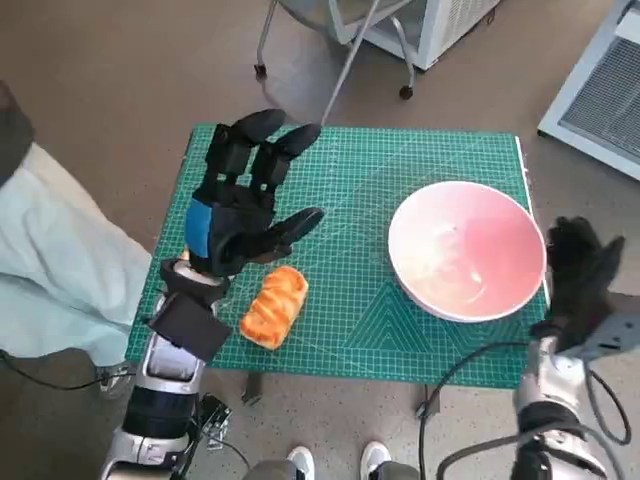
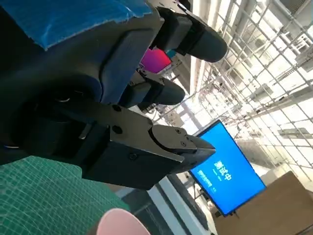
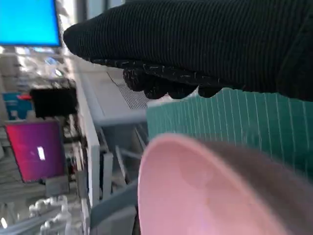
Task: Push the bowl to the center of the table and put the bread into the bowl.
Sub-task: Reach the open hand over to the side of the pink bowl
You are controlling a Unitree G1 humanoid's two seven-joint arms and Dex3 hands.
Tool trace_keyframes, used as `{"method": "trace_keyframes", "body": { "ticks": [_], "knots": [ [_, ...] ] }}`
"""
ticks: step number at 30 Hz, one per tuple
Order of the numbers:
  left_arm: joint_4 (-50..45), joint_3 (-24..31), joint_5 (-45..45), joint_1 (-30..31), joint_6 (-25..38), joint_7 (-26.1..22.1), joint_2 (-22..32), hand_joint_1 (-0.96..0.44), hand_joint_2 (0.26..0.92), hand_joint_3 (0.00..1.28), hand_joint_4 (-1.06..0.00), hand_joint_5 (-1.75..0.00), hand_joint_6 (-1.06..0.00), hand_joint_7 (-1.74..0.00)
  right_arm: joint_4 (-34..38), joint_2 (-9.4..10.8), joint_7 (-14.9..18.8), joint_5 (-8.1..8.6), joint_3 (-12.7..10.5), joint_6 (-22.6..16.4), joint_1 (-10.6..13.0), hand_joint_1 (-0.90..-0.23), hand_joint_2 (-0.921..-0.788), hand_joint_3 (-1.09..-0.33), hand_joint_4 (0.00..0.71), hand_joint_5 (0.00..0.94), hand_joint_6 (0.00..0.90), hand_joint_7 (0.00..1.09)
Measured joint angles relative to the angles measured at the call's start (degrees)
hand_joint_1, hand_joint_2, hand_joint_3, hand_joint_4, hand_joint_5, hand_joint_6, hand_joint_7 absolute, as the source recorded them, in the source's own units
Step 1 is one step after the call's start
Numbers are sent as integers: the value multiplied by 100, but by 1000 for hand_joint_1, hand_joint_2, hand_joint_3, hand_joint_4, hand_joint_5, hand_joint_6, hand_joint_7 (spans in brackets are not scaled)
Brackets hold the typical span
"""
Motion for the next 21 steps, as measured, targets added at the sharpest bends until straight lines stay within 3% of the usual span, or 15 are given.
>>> {"method": "trace_keyframes", "body": {
  "ticks": [8,13,17,21],
  "knots": [
    [-36,63,24,15,-1,13,94,-78,876,183,-100,-703,-83,-893,54,200,111,68,-39,258,-290,-525,-921,-883,281,1,43,761],
    [-106,110,30,85,-1,49,122,-88,895,152,-115,-672,-94,-869,89,325,173,164,-94,400,-458,-544,-921,-875,276,1,35,723],
    [-178,151,47,168,-1,67,157,-97,911,124,-130,-640,-106,-844,121,396,173,163,-90,492,-592,-539,-921,-881,274,0,38,711],
    [-234,194,53,247,0,97,192,-107,919,111,-139,-620,-114,-834,148,497,164,162,-87,582,-751,-501,-921,-900,269,1,10,796]
  ]
}}
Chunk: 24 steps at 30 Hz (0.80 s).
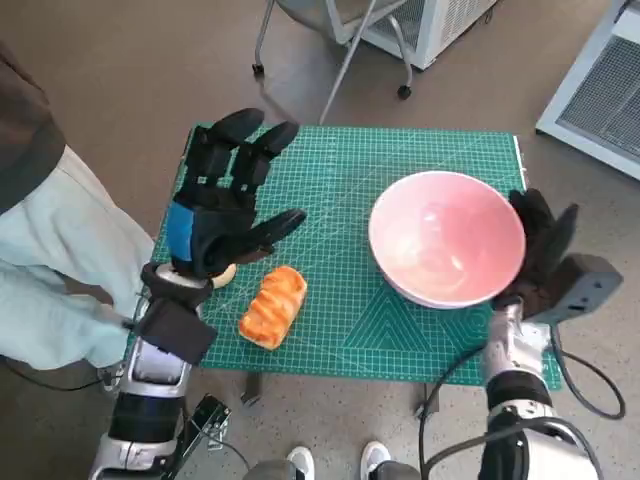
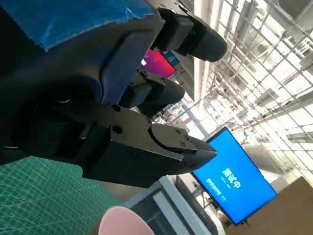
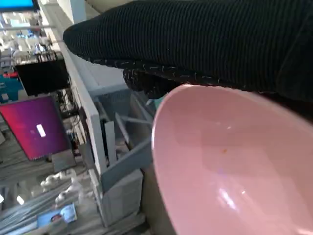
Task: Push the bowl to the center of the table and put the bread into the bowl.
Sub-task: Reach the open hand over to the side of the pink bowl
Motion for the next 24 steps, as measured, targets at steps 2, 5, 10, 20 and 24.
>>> {"method": "trace_keyframes", "body": {
  "ticks": [2,5,10,20,24],
  "knots": [
    [-35,17,6,38,2,11,20,-110,920,110,-141,-614,-116,-831,11,52,-2,0,1,34,-76,-496,-921,-898,263,1,4,815],
    [-114,44,27,111,7,35,50,-113,921,110,-144,-607,-119,-827,26,135,-1,5,-5,90,-193,-491,-921,-892,254,1,1,816],
    [-214,112,108,226,20,78,83,-121,921,112,-167,-560,-135,-796,51,268,-3,21,-8,185,-371,-509,-921,-889,240,1,-1,853],
    [-509,235,182,430,168,152,117,-133,921,114,-176,-541,-140,-784,80,491,-147,0,47,408,-660,-527,-921,-895,264,14,-1,859],
    [-610,236,214,482,202,187,116,-129,921,114,-179,-535,-141,-781,91,534,-154,-30,95,520,-768,-510,-921,-899,263,14,-1,846]
  ]
}}
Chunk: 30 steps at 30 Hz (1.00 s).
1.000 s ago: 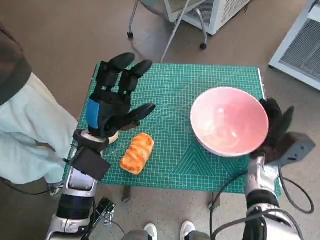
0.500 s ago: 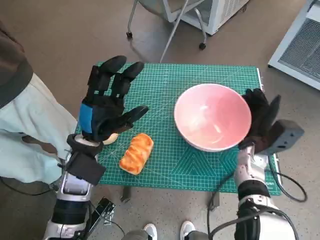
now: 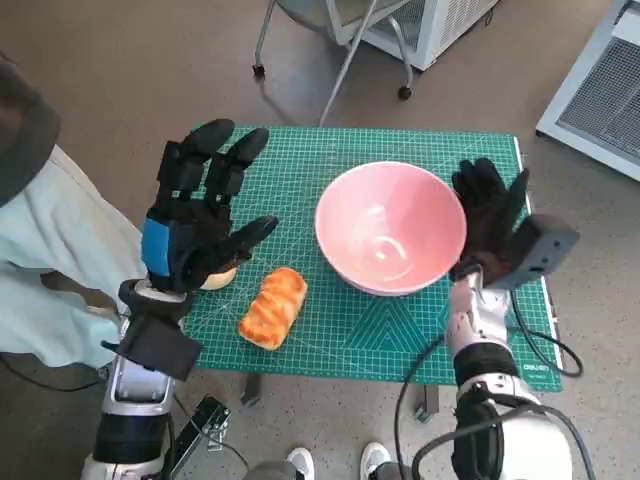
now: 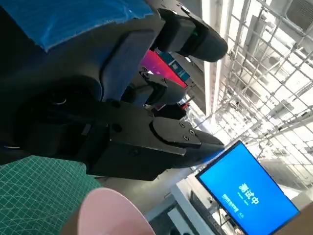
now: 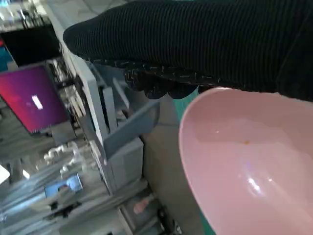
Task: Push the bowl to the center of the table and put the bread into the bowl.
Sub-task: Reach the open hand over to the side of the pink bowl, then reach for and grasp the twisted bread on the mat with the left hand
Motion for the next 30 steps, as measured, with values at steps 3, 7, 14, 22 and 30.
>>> {"method": "trace_keyframes", "body": {
  "ticks": [3,7,14,22,30],
  "knots": [
    [-29,5,6,12,33,12,0,-129,921,114,-180,-532,-142,-779,5,20,0,1,0,94,-57,-504,-921,-899,282,25,-1,844],
    [-90,7,12,60,91,33,-2,-129,921,114,-182,-527,-143,-777,21,36,-1,1,-1,229,-111,-500,-921,-900,276,23,-1,852],
    [-205,7,25,174,177,52,-5,-128,921,115,-186,-520,-145,-773,22,-17,-160,-192,126,292,-158,-495,-921,-914,269,19,2,869],
    [-431,45,19,337,332,47,3,-157,921,115,-190,-510,-147,-768,3,-261,-242,-413,312,-71,-159,-526,-921,-872,271,18,11,897],
    [-883,79,170,512,766,10,58,-213,921,104,-206,-453,-156,-751,-316,-545,37,-695,672,-1179,-151,-582,-921,-848,289,23,10,834]
  ]
}}
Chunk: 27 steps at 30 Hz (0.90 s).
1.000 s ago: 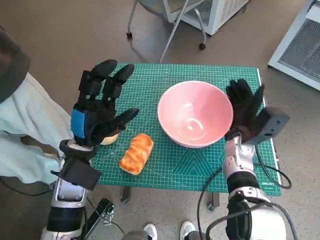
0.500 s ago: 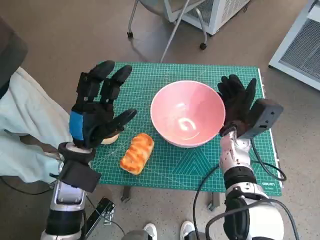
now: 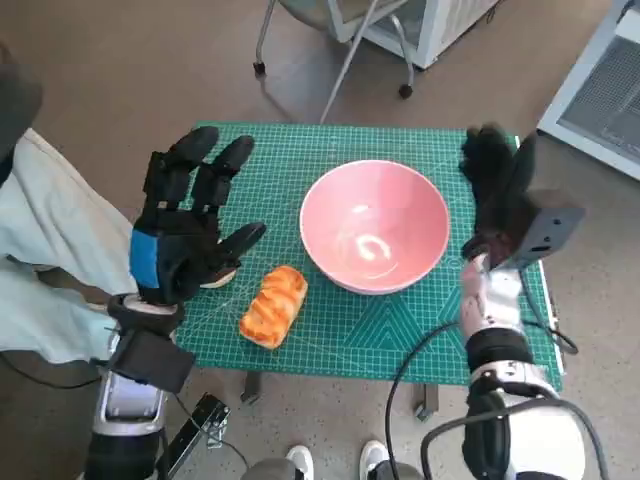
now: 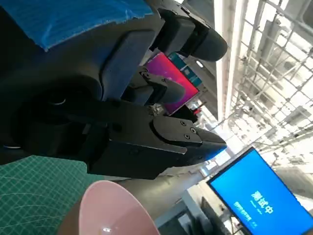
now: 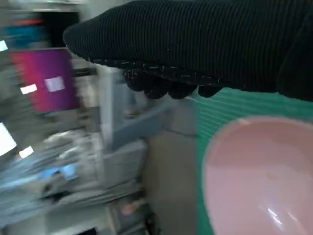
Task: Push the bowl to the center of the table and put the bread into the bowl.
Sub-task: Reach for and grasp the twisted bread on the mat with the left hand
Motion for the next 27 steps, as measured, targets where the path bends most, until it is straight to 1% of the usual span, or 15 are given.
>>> {"method": "trace_keyframes", "body": {
  "ticks": [2,4,6,8,12,13,17,20,23,27],
  "knots": [
    [-167,2,93,68,176,-13,24,-219,921,101,-218,-427,-157,-740,-118,-76,110,-69,78,-314,20,-588,-921,-841,316,31,30,809],
    [-388,0,255,157,435,-40,54,-225,921,93,-233,-385,-156,-711,-269,-156,194,-132,156,-680,63,-593,-921,-826,353,41,69,778],
    [-581,-1,386,237,695,-81,80,-231,920,84,-236,-356,-151,-686,-411,-216,249,-157,234,-973,113,-595,-921,-817,368,44,82,763],
    [-804,-9,536,314,1013,-142,99,-237,921,70,-237,-324,-150,-656,-577,-269,296,-193,304,-1259,187,-594,-921,-813,375,44,85,752],
    [-1404,-71,895,491,1917,-323,87,-261,911,28,-228,-201,-134,-538,-979,-364,341,-366,478,-1787,421,-592,-921,-799,375,39,86,735],
    [-1555,-99,983,522,2164,-377,74,-274,906,19,-222,-161,-128,-494,-1053,-386,347,-387,507,-1878,465,-592,-921,-792,373,37,89,734],
    [-2092,-238,1343,616,3107,-634,-27,-327,890,6,-192,-92,-97,-420,-1309,-449,347,-448,575,-2127,593,-595,-921,-774,362,28,97,729],
    [-2486,-420,1699,663,3779,-866,-76,-428,891,5,-171,-65,-71,-387,-1480,-487,346,-515,616,-2279,658,-613,-921,-762,350,20,108,731],
    [-2952,-725,2366,752,4504,-1225,-73,-504,897,6,-168,-55,-59,-371,-1695,-530,321,-654,681,-2431,743,-626,-921,-756,346,16,113,734],
    [-3502,-1158,3345,909,5152,-1856,-3,-576,906,6,-184,-57,-71,-367,-1914,-610,202,-897,732,-2576,898,-620,-921,-755,343,14,114,737]
  ]
}}
